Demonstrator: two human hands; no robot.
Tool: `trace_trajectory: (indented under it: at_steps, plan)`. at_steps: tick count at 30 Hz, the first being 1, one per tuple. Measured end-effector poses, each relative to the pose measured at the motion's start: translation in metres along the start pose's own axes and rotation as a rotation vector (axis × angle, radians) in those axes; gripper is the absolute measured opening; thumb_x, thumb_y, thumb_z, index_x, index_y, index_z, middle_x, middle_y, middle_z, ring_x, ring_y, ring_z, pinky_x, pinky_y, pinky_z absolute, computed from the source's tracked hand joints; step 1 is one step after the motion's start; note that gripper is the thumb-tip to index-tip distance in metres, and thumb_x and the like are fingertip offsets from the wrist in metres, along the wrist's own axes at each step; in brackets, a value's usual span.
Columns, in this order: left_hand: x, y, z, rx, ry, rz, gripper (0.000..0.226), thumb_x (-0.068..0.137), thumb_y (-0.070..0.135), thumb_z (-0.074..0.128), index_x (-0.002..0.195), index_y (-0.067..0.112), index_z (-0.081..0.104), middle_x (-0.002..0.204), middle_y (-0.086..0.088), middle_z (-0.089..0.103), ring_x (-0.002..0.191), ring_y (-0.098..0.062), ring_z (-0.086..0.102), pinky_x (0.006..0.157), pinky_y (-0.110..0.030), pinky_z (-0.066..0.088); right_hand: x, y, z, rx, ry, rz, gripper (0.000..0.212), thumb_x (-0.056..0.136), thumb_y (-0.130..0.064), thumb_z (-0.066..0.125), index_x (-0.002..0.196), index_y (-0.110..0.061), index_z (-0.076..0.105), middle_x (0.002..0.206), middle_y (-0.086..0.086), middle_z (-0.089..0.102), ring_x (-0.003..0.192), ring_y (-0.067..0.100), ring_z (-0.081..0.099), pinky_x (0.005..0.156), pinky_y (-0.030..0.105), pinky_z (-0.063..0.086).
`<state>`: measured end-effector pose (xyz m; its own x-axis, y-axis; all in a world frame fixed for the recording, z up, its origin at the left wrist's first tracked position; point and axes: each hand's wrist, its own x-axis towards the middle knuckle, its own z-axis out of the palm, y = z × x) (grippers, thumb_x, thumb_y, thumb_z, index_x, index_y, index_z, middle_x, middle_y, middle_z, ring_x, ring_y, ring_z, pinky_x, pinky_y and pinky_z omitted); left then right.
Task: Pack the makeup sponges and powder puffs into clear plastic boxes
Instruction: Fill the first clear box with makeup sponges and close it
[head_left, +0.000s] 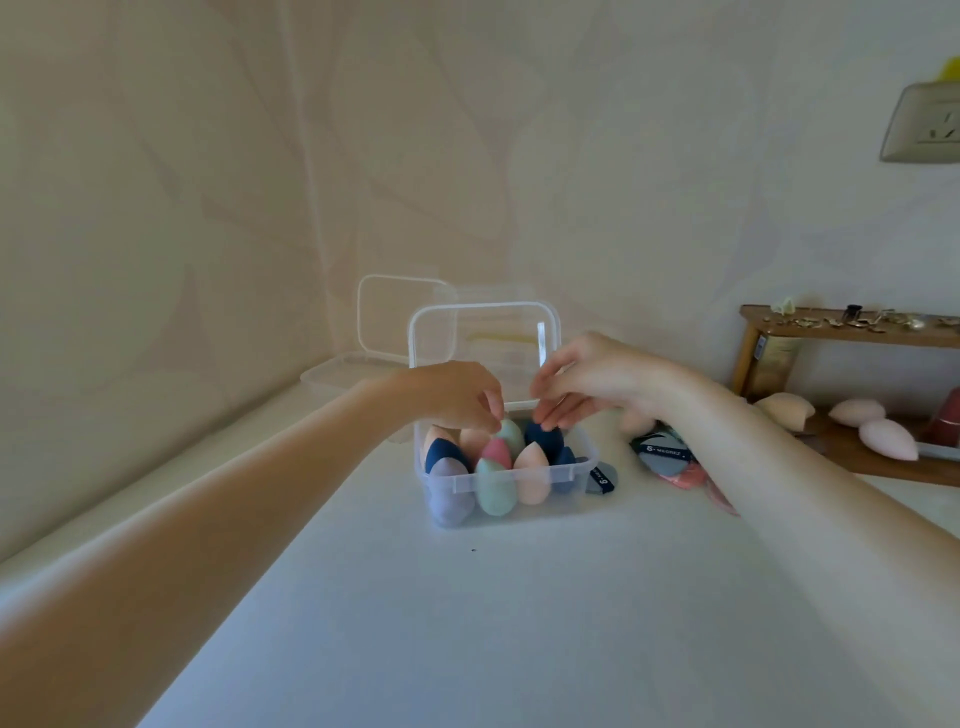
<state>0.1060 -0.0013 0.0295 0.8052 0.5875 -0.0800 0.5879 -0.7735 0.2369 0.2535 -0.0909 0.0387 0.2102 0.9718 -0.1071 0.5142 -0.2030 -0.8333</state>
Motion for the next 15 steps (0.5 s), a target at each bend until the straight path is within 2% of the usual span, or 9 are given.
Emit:
trace_trajectory:
  at_steps: [2, 4, 5, 8, 10, 12, 13, 15]
  plan:
    - [0.004, 0.008, -0.001, -0.045, 0.03, 0.037, 0.023, 0.09, 0.02, 0.054, 0.111, 0.018, 0.064, 0.114, 0.008, 0.058, 0.1, -0.01, 0.054, 0.087, -0.021, 0.043, 0.0, 0.011, -0.019, -0.059, 0.194, -0.002, 0.009, 0.089, 0.0, 0.057, 0.083, -0.004, 0.063, 0.078, 0.013, 0.068, 0.068, 0.022, 0.066, 0.06, 0.022, 0.056]
    - [0.01, 0.017, 0.001, -0.069, 0.034, 0.075, 0.022, 0.091, 0.019, 0.051, 0.108, 0.02, 0.065, 0.105, 0.012, 0.056, 0.101, -0.008, 0.054, 0.086, -0.02, 0.043, 0.002, 0.027, -0.035, -0.359, 0.356, 0.04, 0.015, 0.088, 0.001, 0.053, 0.092, -0.001, 0.068, 0.093, 0.015, 0.07, 0.082, 0.024, 0.063, 0.072, 0.029, 0.053]
    - [0.012, 0.02, 0.002, -0.07, 0.037, 0.094, 0.022, 0.091, 0.018, 0.051, 0.108, 0.02, 0.065, 0.103, 0.013, 0.055, 0.1, -0.008, 0.054, 0.084, -0.019, 0.043, 0.003, 0.035, -0.038, -0.509, 0.375, 0.075, 0.02, 0.088, 0.001, 0.051, 0.099, 0.0, 0.068, 0.104, 0.015, 0.068, 0.091, 0.025, 0.063, 0.079, 0.032, 0.051]
    - [0.02, 0.026, 0.007, -0.059, 0.04, 0.13, 0.023, 0.092, 0.017, 0.049, 0.108, 0.02, 0.066, 0.103, 0.012, 0.055, 0.098, -0.007, 0.052, 0.075, -0.014, 0.041, 0.01, 0.057, -0.039, -0.764, 0.287, 0.171, 0.036, 0.086, 0.001, 0.053, 0.121, -0.003, 0.06, 0.126, 0.012, 0.058, 0.115, 0.028, 0.056, 0.093, 0.031, 0.046]
    - [0.024, 0.026, 0.009, -0.05, 0.027, 0.127, 0.023, 0.092, 0.016, 0.049, 0.106, 0.021, 0.066, 0.104, 0.012, 0.055, 0.097, -0.007, 0.051, 0.077, -0.016, 0.041, 0.02, 0.07, -0.035, -0.855, 0.204, 0.201, 0.043, 0.09, 0.0, 0.045, 0.131, -0.014, 0.05, 0.138, 0.008, 0.047, 0.124, 0.027, 0.048, 0.095, 0.028, 0.039]
    - [0.026, 0.023, 0.011, -0.04, 0.02, 0.118, 0.023, 0.093, 0.015, 0.048, 0.105, 0.021, 0.067, 0.102, 0.012, 0.053, 0.096, -0.006, 0.051, 0.081, -0.016, 0.038, 0.029, 0.081, -0.03, -0.923, 0.144, 0.23, 0.045, 0.094, -0.001, 0.039, 0.136, -0.015, 0.044, 0.143, 0.009, 0.041, 0.127, 0.029, 0.045, 0.101, 0.031, 0.037]
    - [0.027, 0.022, 0.012, -0.044, 0.023, 0.118, 0.024, 0.093, 0.015, 0.047, 0.104, 0.021, 0.067, 0.101, 0.012, 0.053, 0.095, -0.006, 0.051, 0.079, -0.015, 0.039, 0.03, 0.084, -0.028, -0.947, 0.157, 0.229, 0.042, 0.095, -0.003, 0.038, 0.136, -0.013, 0.044, 0.141, 0.011, 0.044, 0.126, 0.03, 0.047, 0.1, 0.033, 0.038]
    - [0.027, 0.02, 0.014, -0.059, 0.027, 0.122, 0.025, 0.093, 0.013, 0.046, 0.103, 0.019, 0.067, 0.101, 0.011, 0.055, 0.093, -0.007, 0.051, 0.077, -0.013, 0.041, 0.03, 0.088, -0.024, -0.968, 0.239, 0.196, 0.036, 0.098, -0.007, 0.037, 0.132, -0.007, 0.049, 0.133, 0.014, 0.051, 0.121, 0.032, 0.052, 0.088, 0.033, 0.041]
